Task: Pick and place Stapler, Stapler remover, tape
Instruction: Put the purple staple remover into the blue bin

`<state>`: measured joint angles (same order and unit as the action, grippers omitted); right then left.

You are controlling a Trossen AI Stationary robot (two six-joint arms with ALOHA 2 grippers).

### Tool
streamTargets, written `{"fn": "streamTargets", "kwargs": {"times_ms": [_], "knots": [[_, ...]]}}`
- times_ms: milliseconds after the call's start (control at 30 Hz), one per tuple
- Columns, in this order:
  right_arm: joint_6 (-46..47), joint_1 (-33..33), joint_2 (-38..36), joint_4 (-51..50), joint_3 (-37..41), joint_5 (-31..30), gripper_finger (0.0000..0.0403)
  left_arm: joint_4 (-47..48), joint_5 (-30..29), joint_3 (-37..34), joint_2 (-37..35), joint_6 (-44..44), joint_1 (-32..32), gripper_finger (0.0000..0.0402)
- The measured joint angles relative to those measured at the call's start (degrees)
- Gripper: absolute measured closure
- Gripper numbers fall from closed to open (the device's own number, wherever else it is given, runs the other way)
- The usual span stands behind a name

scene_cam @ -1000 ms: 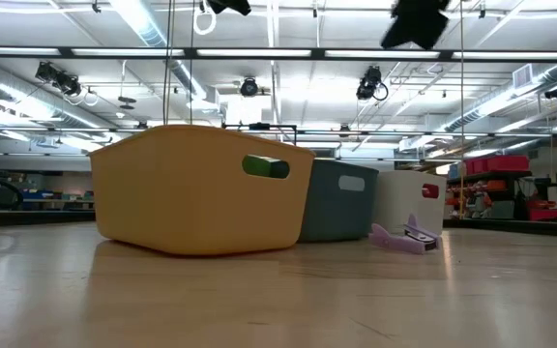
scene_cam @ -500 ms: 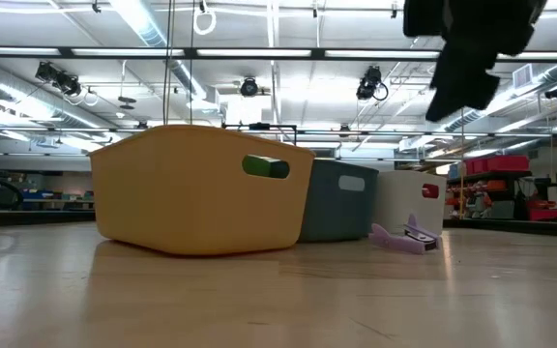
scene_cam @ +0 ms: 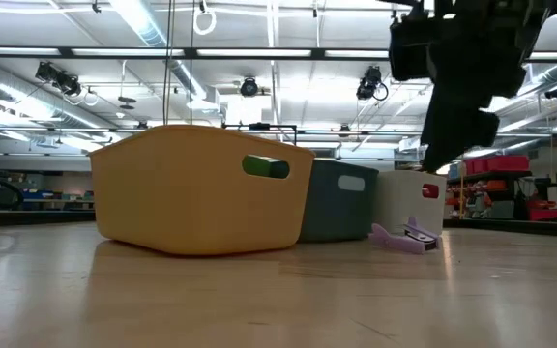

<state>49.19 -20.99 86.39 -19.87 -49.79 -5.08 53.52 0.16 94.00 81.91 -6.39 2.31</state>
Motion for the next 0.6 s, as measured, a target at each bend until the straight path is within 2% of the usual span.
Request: {"fn": "streamTargets", "kwargs": {"times_ms": [600], "knots": [[5.9, 4.2, 8.1, 0.9, 0.0, -0.5, 0.0213, 0.0, -0.2, 0.0, 0.0, 0.2, 0.0, 0.0264]]}}
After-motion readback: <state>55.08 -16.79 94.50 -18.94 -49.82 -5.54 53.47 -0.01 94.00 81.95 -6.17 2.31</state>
